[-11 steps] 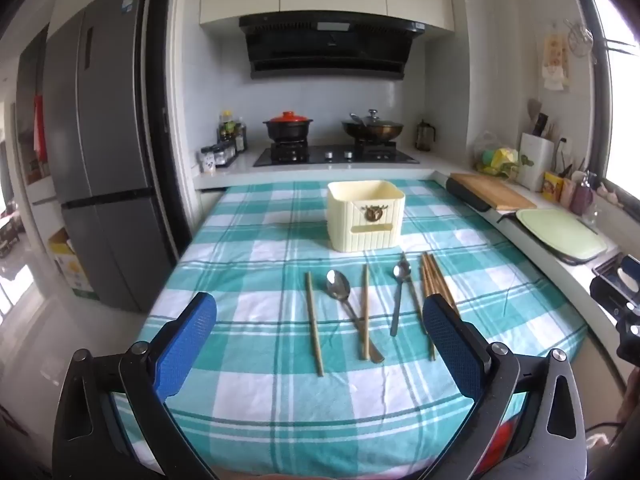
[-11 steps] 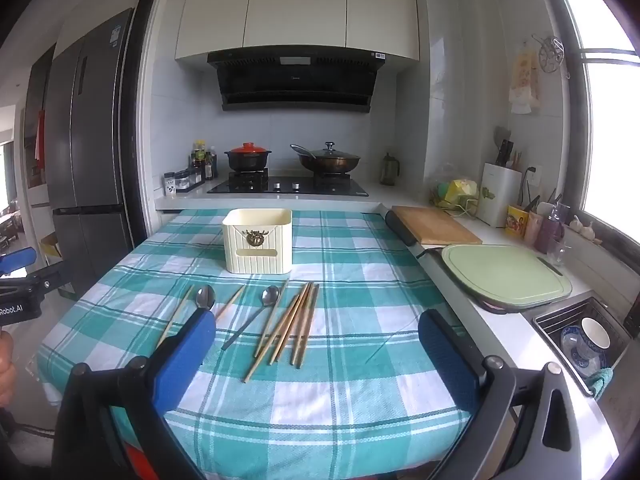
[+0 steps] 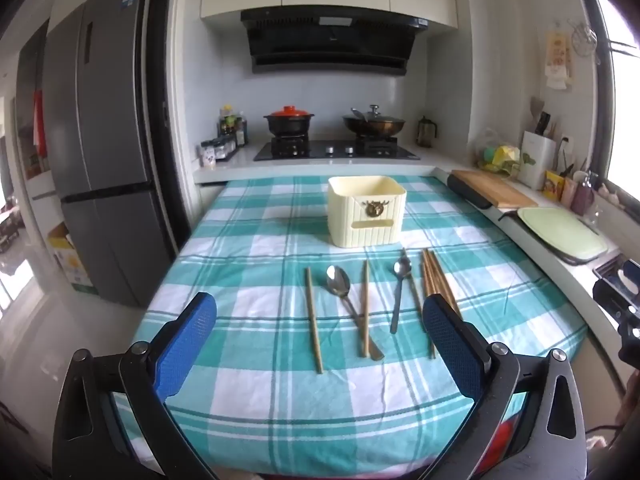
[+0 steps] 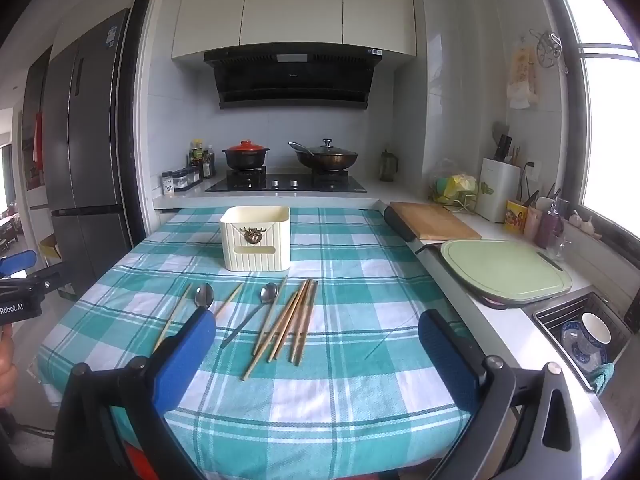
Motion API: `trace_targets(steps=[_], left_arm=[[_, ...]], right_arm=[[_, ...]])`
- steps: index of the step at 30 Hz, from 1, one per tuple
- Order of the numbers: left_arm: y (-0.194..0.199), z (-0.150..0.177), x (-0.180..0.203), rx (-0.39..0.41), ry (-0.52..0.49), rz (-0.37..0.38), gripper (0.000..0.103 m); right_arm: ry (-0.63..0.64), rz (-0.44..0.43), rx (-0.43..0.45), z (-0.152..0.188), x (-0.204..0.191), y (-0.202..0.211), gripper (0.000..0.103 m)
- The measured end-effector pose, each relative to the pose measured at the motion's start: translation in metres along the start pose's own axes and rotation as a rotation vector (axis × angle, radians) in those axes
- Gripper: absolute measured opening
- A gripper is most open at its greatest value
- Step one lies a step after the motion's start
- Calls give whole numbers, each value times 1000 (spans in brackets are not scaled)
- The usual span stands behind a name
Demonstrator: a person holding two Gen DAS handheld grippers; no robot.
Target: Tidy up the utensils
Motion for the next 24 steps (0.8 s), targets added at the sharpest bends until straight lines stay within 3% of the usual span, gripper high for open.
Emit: trace_targets(steps=[24], left_arm=[[-4, 1, 3, -2, -9, 1, 103]], right_arm=[[0, -2, 17, -3, 0, -2, 103]])
Point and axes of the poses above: each gripper's, at about its wrist camera, not at the fingertips, and y roughly against the way its jaws point, x to its right, z to its underside, the point moved 9 cm from there along -y, roughly the way its jaws point, and after that the axes turned 10 degrees about -y, right-handed, at the moved point
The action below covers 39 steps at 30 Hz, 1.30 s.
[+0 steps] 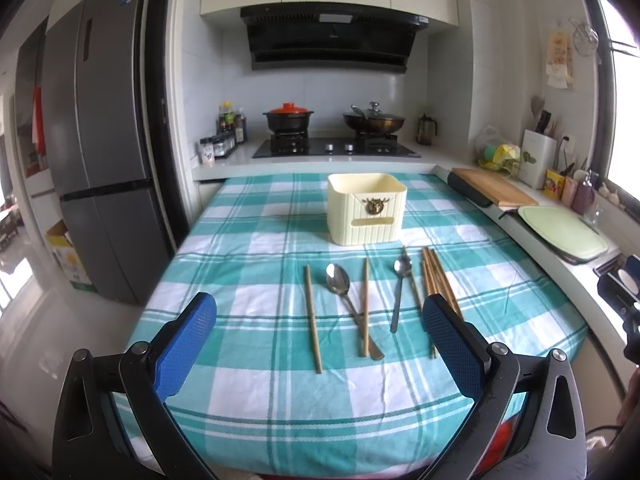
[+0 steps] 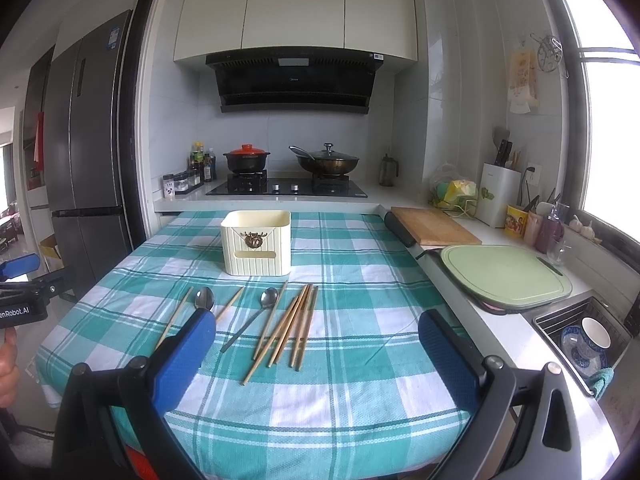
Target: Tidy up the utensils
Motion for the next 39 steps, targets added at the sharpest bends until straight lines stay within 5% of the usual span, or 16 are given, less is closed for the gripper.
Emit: trace_targets(steps=[39], left_arm=[[16, -5, 4, 40, -3, 2, 103]], right_arm=[[22, -24, 35, -1, -11, 10, 103]])
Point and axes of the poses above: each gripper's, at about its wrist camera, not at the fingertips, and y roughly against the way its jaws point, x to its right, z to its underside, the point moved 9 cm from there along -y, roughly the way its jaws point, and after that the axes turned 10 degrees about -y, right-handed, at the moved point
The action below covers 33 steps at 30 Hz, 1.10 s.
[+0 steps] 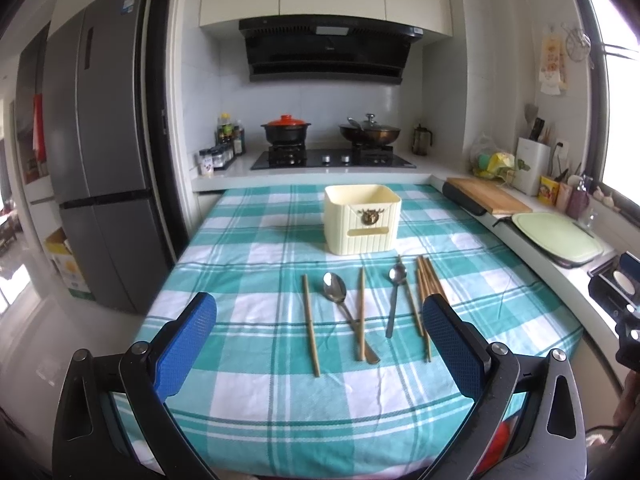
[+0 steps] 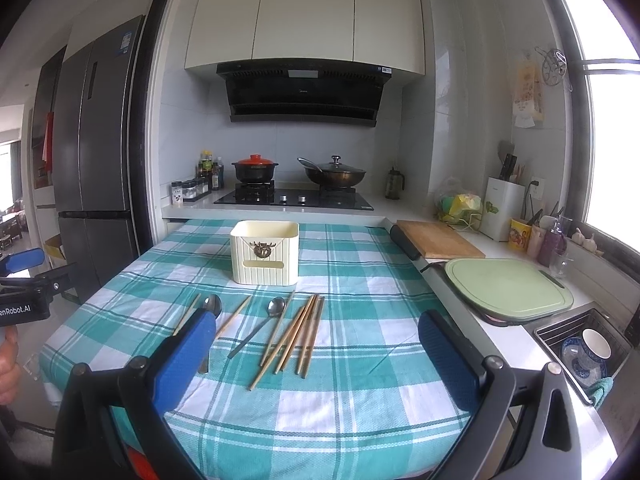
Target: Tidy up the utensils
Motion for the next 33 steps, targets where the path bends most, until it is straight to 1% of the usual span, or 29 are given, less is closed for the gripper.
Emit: trace_targets(steps=[7, 24, 33], left_arm=[[4, 0, 0, 4, -6, 10, 103], [9, -3, -1, 9, -8, 11, 103], [6, -3, 1, -4, -4, 30, 103]], right_arm=[[8, 0, 13, -3, -1, 5, 103], [4, -6, 13, -3, 0, 6, 103], [4, -9, 7, -1, -1, 6, 103]])
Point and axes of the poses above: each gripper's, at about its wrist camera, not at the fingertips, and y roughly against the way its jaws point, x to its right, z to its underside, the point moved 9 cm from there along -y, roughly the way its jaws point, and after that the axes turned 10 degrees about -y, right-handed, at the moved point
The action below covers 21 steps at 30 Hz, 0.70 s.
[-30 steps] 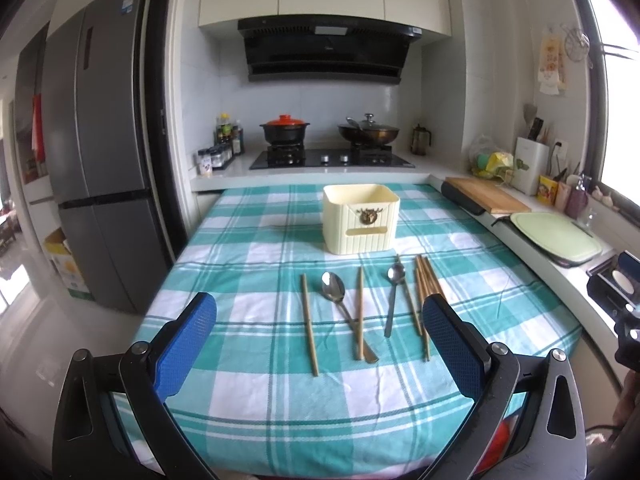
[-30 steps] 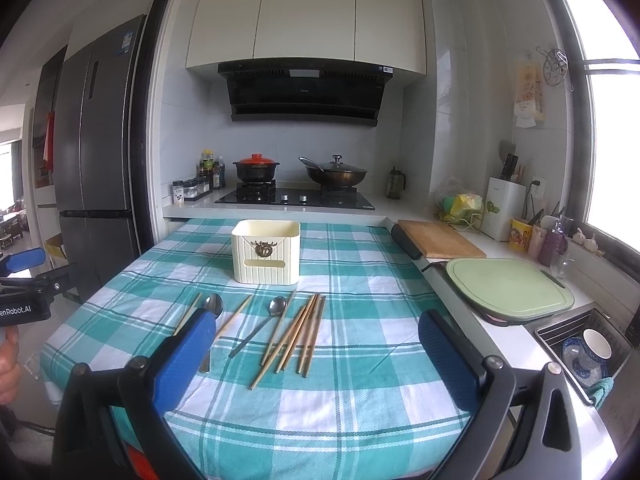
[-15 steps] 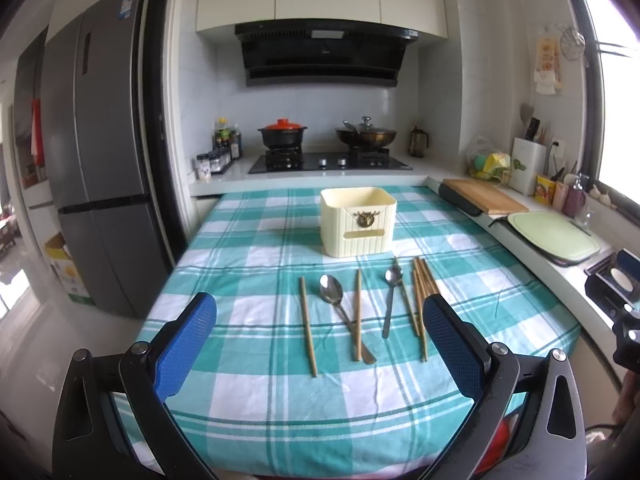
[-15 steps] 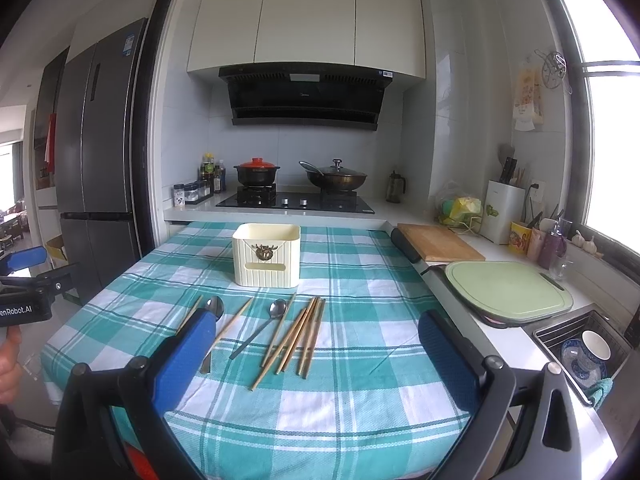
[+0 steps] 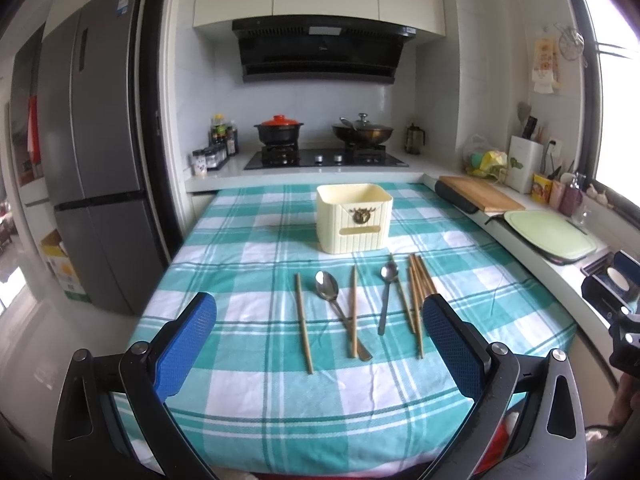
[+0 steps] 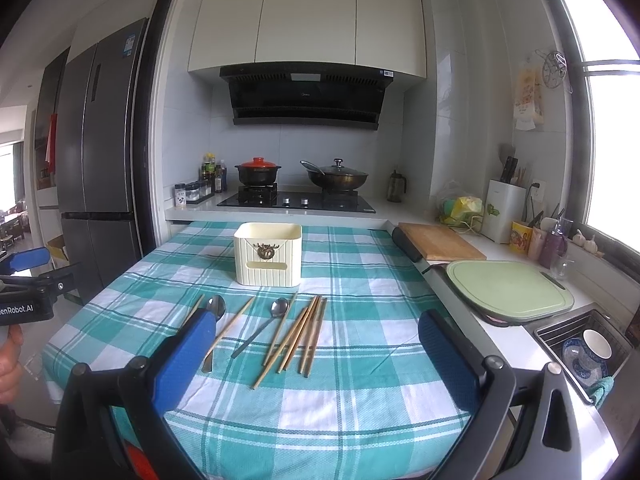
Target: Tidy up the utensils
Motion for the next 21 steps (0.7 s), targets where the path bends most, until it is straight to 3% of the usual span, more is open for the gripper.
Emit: trace_targets(steps=[11, 16, 21], left_arm=[[-18, 6, -5, -16, 6, 9, 103], [-35, 10, -15, -28, -1, -30, 103], [-67, 29, -24, -99, 16, -32, 103]], right_arm=[[16, 19, -27, 3, 3, -13, 103], [-13, 12, -48, 5, 14, -25, 103], [-8, -5, -88, 10, 19, -47, 103]])
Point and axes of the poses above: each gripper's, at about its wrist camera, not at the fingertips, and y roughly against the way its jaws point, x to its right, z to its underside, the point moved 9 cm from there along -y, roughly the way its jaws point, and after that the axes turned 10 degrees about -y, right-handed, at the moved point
